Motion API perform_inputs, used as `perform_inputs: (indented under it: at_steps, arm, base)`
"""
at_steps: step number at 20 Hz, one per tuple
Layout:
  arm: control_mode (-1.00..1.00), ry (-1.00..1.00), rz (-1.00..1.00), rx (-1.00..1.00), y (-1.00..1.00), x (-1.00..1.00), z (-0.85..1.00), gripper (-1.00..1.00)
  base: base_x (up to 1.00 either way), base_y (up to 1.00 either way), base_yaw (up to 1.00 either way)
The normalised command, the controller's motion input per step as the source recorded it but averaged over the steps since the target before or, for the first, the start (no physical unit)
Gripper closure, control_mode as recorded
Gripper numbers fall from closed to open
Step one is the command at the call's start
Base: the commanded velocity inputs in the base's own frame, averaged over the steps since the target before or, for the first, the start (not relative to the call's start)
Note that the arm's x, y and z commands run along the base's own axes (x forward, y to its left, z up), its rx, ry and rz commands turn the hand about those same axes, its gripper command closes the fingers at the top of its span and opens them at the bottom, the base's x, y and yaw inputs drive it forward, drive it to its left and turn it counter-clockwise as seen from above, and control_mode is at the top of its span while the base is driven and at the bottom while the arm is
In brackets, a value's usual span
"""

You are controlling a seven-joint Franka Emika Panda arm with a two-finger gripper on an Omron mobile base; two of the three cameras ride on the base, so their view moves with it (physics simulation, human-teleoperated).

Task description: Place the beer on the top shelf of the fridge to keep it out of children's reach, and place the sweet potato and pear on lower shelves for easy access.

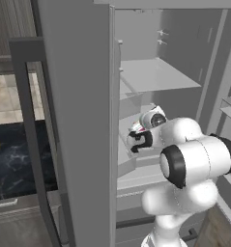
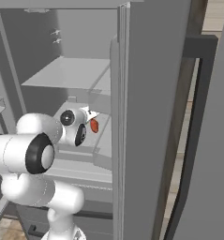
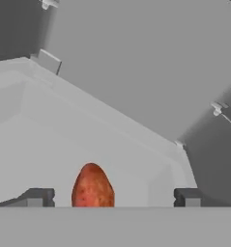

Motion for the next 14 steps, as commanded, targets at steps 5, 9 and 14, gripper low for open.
perform_inputs:
  at_steps: [5, 9, 14]
  arm:
    - [-1.00, 0.22, 0.00, 0.00, -0.04, -0.81, 0.89, -1.00]
    - [-1.00, 0.34, 0.00, 0.00, -0.02, -0.94, 0.77, -1.00]
    - [-1.00, 0.26, 0.00, 0.00, 0.00, -1.00, 0.31, -1.00]
  base:
    - [0.00, 0.00, 0.00]
    - [0.00, 0.00, 0.00]
    - [0.00, 0.00, 0.00]
